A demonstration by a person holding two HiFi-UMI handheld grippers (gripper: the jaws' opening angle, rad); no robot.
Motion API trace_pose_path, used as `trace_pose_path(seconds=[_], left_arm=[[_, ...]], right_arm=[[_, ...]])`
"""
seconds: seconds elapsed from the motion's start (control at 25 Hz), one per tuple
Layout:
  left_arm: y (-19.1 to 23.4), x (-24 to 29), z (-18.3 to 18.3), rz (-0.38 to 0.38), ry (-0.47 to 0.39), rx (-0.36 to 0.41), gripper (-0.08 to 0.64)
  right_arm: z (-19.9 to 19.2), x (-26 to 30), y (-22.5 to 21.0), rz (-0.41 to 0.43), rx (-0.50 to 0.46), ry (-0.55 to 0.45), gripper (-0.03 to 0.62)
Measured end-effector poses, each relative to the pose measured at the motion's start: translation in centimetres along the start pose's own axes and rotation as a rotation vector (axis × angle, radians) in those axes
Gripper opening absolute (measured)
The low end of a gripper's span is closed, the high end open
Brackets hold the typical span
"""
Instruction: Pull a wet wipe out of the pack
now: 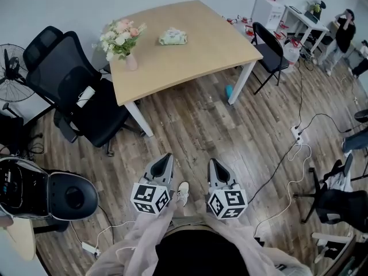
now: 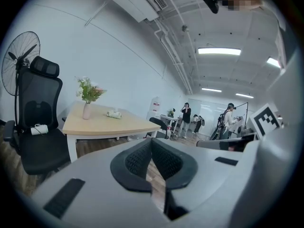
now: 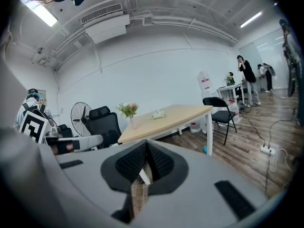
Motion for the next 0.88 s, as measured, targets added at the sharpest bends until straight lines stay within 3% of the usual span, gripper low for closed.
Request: trace_pose_path(seconds=[0.44,0.88], left_arm=[[3.7,3.5,2.4,-0.005,0.005,-0.005,0.012],[7.1,7.1,4.3,-0.043,0.006,0.004,0.012]], right_arm=[[1.2,5.3,0.3,0.004,-0.004,0.014,0.012],[1.9,10.1,0.0,-0.043,0.006,0.0,0.012]])
Point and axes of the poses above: the fingertips, and each gripper's own axes: x forward along the fingers, y to its left, z out of its top, the point moved 3 cm from there along -x, backward along the fingers, and after that the axes turned 10 degrees about -x, right-handed, at the moved point
